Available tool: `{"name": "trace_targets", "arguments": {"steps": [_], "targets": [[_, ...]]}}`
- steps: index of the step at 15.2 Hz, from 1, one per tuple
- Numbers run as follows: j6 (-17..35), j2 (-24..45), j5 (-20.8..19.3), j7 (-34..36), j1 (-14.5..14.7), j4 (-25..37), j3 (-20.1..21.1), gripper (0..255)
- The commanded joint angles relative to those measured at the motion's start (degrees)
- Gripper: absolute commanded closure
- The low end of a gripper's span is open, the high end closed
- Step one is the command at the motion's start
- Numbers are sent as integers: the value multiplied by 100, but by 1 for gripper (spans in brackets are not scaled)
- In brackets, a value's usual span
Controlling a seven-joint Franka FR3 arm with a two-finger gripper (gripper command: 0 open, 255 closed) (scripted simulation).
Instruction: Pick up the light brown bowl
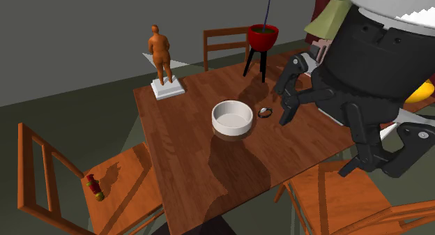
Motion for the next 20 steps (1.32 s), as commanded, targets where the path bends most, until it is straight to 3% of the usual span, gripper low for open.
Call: {"name": "trace_targets", "arguments": {"steps": [1,12,20], "targets": [[0,0,0,0,0,0,0,0],[1870,1565,383,850,263,-204,1027,0],[3071,3185,162,1622,320,249,1708,0]]}}
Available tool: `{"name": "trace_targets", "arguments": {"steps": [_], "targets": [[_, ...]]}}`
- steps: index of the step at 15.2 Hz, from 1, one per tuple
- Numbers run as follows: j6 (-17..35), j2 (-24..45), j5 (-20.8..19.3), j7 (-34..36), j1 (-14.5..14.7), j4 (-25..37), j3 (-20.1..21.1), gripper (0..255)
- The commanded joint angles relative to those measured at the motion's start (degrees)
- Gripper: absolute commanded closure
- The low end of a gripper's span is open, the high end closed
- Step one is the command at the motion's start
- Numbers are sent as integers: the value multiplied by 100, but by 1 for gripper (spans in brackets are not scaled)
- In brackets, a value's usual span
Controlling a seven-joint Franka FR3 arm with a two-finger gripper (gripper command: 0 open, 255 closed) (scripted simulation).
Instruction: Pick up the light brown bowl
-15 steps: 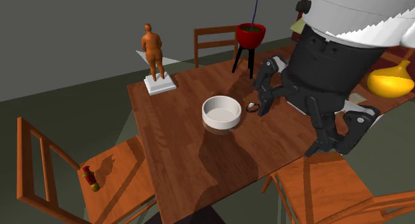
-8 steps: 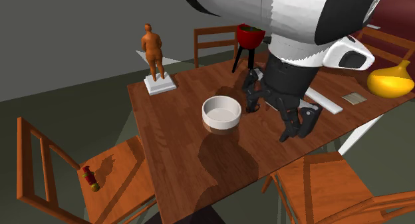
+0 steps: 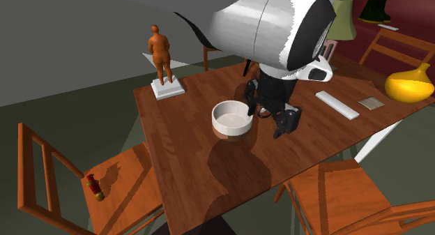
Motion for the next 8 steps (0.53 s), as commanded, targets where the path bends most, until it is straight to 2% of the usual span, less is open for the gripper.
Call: {"name": "trace_targets", "arguments": {"steps": [1,8], "targets": [[278,465,-132,260,16,195,174,0],[963,2106,-957,1210,165,1043,485,0]]}}
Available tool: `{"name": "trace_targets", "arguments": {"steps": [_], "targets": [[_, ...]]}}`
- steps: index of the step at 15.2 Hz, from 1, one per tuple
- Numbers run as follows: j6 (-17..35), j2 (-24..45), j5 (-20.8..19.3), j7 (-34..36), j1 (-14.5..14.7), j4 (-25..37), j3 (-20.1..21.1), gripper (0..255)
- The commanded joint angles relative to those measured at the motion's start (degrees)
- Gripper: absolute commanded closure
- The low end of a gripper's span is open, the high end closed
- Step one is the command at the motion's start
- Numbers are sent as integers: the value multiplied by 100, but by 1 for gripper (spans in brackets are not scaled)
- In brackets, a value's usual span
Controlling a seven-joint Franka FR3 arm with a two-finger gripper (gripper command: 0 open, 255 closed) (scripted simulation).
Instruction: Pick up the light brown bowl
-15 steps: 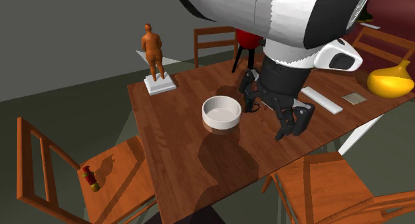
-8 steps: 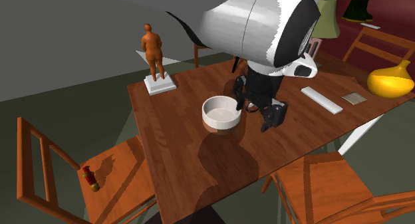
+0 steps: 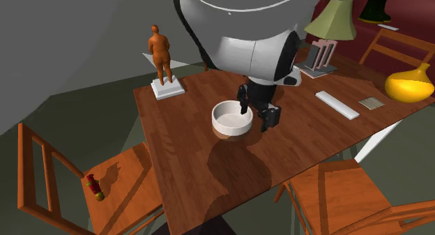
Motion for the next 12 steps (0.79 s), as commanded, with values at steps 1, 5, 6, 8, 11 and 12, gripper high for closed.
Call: {"name": "trace_targets", "arguments": {"steps": [1,5,6,8,11,12], "targets": [[137,514,-301,305,88,330,34,0],[293,1464,-845,819,374,1018,-43,0],[310,1698,-966,930,459,1210,-78,0],[323,2105,-1153,1100,625,1566,-158,0],[498,2262,-1230,1147,668,1540,-213,0],[555,2316,-1257,1163,680,1534,-230,0]]}}
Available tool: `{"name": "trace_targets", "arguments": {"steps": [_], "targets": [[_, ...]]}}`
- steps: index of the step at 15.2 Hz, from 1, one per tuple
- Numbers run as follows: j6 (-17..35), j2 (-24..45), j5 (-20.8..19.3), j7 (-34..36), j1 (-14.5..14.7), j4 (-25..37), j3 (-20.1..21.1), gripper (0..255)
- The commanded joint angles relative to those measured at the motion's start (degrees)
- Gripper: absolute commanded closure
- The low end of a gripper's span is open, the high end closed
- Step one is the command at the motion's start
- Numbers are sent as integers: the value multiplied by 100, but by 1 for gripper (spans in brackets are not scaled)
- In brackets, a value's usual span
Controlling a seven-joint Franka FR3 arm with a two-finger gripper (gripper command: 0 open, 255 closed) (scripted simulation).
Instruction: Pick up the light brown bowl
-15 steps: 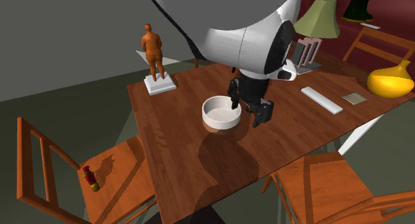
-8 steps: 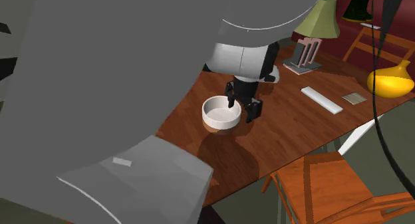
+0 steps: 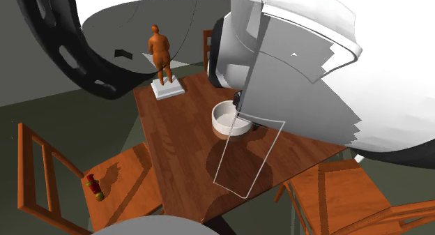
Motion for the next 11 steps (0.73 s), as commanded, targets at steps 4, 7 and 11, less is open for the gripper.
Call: {"name": "trace_targets", "arguments": {"steps": [4,7,11], "targets": [[257,266,-133,94,75,-3,-84,0],[249,253,-128,96,75,-7,-79,255],[250,253,-128,97,76,-8,-79,255]]}}
